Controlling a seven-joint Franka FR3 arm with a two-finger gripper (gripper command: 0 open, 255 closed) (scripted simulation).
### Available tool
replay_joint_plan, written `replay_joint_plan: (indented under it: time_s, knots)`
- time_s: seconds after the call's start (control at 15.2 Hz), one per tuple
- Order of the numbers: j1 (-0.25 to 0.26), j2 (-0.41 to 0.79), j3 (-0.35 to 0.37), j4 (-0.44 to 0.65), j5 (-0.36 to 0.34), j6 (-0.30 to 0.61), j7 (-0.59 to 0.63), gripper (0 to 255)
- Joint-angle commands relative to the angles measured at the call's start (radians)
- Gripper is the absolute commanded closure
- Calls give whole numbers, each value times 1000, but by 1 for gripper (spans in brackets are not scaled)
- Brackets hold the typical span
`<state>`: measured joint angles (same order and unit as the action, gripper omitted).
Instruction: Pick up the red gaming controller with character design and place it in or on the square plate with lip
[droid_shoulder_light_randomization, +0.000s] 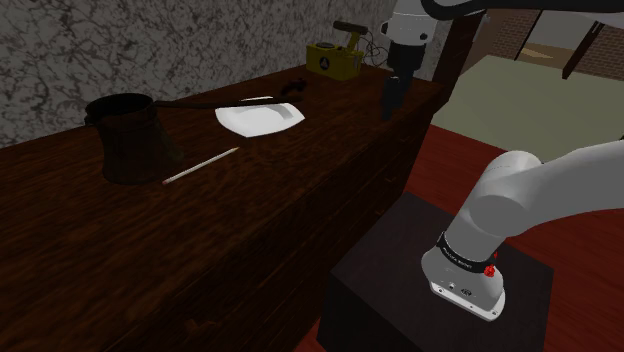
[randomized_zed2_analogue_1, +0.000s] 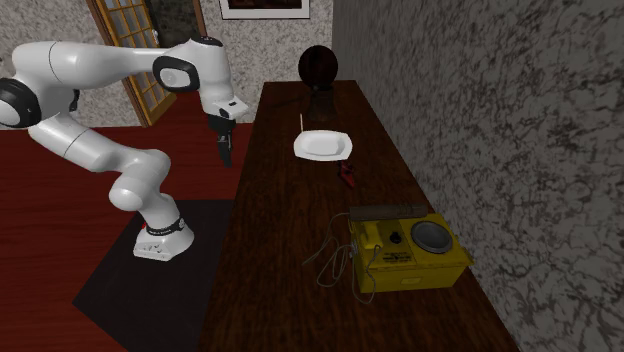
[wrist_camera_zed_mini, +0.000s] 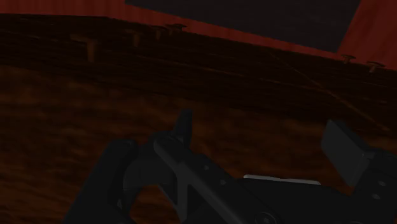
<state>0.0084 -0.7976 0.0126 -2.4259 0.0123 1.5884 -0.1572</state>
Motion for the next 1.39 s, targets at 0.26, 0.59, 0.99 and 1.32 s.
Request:
replay_joint_plan:
  time_s: [0.26, 0.59, 0.99, 1.32]
  knots:
    - [6, 144, -4, 75, -43, 94, -55, 0]
    - [12, 322, -2, 194, -91, 187, -113, 0]
    - [19, 530, 9, 369, -148, 261, -172, 0]
    - [27, 701, 23, 543, -197, 294, -215, 0]
